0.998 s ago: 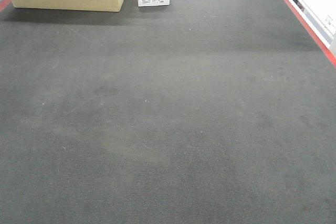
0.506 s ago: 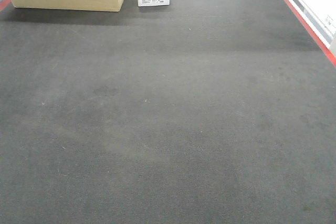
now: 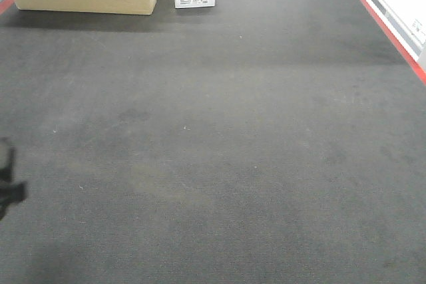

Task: Move and align brake pads A on conveyor
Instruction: 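Lower the left gripper's brake pad onto the belt and release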

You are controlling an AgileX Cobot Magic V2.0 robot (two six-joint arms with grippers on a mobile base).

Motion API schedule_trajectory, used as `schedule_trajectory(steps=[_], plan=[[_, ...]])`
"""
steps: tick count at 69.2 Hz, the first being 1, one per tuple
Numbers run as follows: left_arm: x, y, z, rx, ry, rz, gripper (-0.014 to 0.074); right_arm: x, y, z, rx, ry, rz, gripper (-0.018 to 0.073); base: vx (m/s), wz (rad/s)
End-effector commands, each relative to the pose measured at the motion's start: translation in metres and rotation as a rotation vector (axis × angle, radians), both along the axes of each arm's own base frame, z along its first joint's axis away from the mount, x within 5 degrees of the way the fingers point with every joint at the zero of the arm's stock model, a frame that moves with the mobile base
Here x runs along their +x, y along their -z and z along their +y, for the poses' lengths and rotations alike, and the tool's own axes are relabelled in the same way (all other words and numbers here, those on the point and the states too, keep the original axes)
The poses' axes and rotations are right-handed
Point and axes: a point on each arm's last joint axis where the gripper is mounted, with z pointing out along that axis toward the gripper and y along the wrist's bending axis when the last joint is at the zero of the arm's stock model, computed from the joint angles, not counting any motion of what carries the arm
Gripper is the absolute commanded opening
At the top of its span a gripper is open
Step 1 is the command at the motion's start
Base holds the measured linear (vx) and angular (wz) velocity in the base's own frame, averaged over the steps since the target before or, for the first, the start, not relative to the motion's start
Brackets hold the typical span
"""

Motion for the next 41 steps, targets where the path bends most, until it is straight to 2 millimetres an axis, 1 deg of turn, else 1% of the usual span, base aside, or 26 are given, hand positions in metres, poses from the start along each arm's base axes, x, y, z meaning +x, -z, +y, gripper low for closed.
schedule_trajectory(steps=[1, 8, 17, 32, 41], plan=[[0.031, -0.009, -0.01, -0.022, 0.017, -0.046, 0.0037, 0.001, -0.018, -0.001, 0.007, 0.011, -0.115, -0.0008, 0.0, 0.0], [0.055, 0.009, -0.015, -0.025, -0.002, 0.051, 0.0064, 0.001, -0.018, -0.001, 0.007, 0.011, -0.114, -0.0008, 0.0, 0.0], [0.077, 0.038, -0.021, -0.04, -0.029, 0.15, 0.01, 0.001, -0.018, -0.001, 0.007, 0.011, -0.114, -0.0008, 0.0, 0.0], [0.102, 0.08, -0.029, -0.033, -0.013, 0.242, 0.0158, 0.001, -0.018, -0.001, 0.007, 0.011, -0.114, -0.0008, 0.0, 0.0], [0.114, 0.096, -0.031, -0.016, -0.019, 0.304, 0.0214, 0.001, -0.018, -0.001, 0.007, 0.011, -0.114, -0.0008, 0.0, 0.0]])
